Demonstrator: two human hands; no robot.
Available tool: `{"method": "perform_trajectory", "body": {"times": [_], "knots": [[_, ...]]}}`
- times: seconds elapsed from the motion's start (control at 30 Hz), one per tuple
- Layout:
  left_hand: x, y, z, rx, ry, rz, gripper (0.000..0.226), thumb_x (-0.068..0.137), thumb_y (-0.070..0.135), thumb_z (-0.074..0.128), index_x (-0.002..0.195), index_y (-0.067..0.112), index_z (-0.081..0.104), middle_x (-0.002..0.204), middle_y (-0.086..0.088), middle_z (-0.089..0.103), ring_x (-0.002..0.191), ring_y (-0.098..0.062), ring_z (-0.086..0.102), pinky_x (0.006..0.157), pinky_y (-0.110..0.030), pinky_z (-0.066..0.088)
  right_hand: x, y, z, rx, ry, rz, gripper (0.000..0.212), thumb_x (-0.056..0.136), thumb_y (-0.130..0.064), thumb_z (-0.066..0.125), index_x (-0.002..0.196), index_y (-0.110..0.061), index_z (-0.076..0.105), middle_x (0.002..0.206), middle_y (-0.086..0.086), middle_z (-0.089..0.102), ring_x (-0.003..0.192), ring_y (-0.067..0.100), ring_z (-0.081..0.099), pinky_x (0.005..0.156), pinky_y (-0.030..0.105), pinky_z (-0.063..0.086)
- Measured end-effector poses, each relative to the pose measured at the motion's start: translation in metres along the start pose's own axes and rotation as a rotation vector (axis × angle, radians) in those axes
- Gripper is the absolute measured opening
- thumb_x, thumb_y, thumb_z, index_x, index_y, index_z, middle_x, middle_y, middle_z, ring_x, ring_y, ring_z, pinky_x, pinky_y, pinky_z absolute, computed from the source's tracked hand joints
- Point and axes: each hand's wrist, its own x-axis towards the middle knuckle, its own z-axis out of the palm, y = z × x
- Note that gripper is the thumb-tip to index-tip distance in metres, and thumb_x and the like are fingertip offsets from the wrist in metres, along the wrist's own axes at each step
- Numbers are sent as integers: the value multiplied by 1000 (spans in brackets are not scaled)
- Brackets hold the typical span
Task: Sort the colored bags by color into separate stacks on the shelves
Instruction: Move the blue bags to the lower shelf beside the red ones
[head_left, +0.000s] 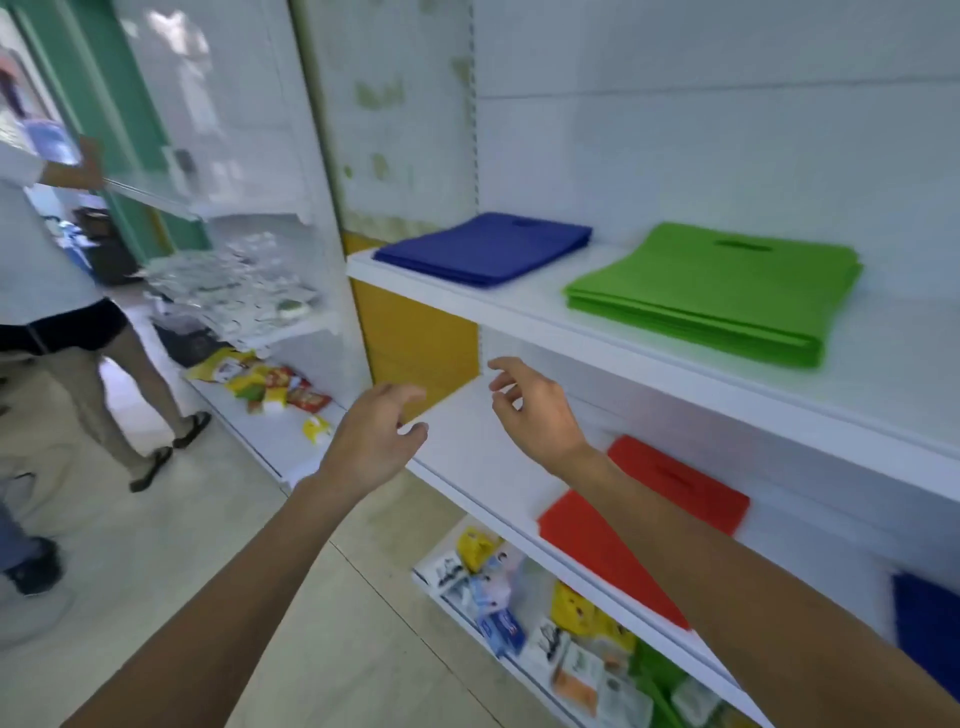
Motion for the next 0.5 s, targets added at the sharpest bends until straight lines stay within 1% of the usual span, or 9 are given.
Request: {"method": "perform_trajectory", "body": {"times": [0.07,0.17,0.23,0.3,0.5], "knots": [[13,-8,-23,-16,60,-6,34,86,15,60,120,12,57,116,-9,54,101,-22,55,84,-31,46,28,-26,6,37,50,-72,35,91,-9,49,125,-11,52,104,4,62,84,15,58,81,35,51],[34,-17,-39,-56,130,-10,30,88,15,59,118,13,59,115,-8,54,99,-15,52,81,-26,42,66,-51,8,78,96,-126,33,91,-9,50,124,-11,52,104,3,62,83,13,57,78,28,50],[52,-22,-42,-69,142,-8,29,88,15,59,117,13,59,116,-7,55,99,-14,51,81,-24,40,89,-53,7,61,100,-152,33,91,-11,50,125,-11,51,107,3,61,85,14,57,79,29,50],[75,-28,-41,-72,163,-8,29,87,14,60,116,13,59,115,-7,55,102,-16,53,83,-26,42,113,-47,8,29,98,-179,34,91,-12,51,126,-11,51,107,3,62,89,15,58,82,32,51],[147,-45,-41,-93,185,-24,31,86,13,60,117,14,58,117,-5,55,96,-11,50,80,-21,39,205,-40,4,29,104,-168,33,91,-13,51,124,-9,52,102,2,62,92,15,57,86,35,50]]}}
